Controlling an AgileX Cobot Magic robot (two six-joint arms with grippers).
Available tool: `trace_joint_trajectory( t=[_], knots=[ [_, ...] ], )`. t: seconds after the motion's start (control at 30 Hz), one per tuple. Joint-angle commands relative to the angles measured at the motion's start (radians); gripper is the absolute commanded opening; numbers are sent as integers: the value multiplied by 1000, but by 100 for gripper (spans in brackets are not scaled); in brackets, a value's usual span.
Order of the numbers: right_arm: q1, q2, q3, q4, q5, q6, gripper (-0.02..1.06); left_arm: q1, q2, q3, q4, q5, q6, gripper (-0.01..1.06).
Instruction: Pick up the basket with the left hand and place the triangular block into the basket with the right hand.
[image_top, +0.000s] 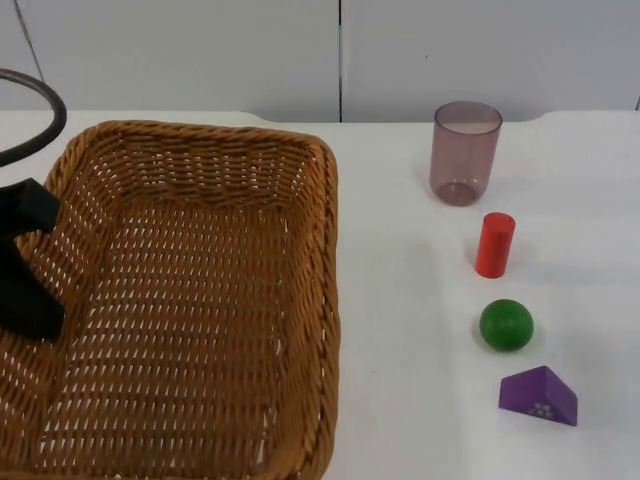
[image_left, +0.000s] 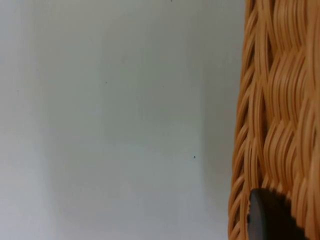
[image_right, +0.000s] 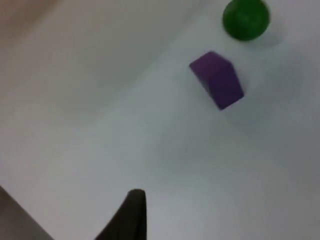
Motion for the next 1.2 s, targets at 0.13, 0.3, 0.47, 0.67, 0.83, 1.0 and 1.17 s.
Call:
trace_joint_trajectory(
  t=[0.13, 0.3, 0.47, 0.67, 0.83, 1.0, 1.17],
  knots=[
    [144, 193, -6, -104, -84, 18, 97, 2, -10, 2, -44, 1, 2, 0],
    [192, 361, -36, -192, -105, 73, 95, 2, -10, 2, -42, 9, 2, 0],
    [192, 506, -84, -255, -144, 115, 92, 2, -10, 2, -49, 9, 2, 0],
    [192, 587, -86, -255, -323, 74, 81, 2, -10, 2, -56, 13, 2, 0],
    [192, 647, -86, -262, -417, 62, 81, 2, -10, 2, -65, 13, 2, 0],
    [192, 698, -86, -291, -462, 37, 81, 2, -10, 2, -69, 13, 2, 0],
    [192, 719, -86, -291, -503, 28, 81, 2, -10, 2, -74, 13, 2, 0]
  ],
)
